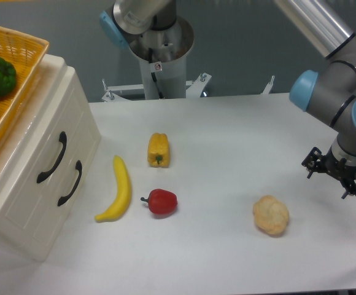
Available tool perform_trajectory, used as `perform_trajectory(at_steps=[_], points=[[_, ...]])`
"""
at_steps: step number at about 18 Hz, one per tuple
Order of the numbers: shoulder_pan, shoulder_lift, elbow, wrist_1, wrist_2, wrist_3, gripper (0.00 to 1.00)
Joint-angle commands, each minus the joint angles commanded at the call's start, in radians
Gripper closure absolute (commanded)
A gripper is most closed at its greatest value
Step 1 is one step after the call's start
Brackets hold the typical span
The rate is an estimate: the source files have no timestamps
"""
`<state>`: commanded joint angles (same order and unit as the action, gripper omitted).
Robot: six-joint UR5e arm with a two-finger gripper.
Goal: Slide the top white drawer open
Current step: 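Move the gripper across the table toward the white cabinet's drawers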
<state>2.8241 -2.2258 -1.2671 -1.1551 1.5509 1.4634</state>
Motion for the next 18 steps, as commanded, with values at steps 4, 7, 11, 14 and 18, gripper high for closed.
perform_trajectory(at_steps=[4, 7, 11, 14, 18], points=[[-0.005, 0.027, -0.027, 0.000, -0.003, 0.000, 0.00], [0.006, 0.095, -0.124, 0.000, -0.067, -0.005, 0.00], [-0.003, 0.143, -0.209, 0.003, -0.069, -0.114, 0.00], [-0.023, 0.224, -0.258, 0.003, -0.078, -0.202, 0.00], [-0.084, 0.310, -0.302, -0.021, -0.071, -0.312, 0.00]])
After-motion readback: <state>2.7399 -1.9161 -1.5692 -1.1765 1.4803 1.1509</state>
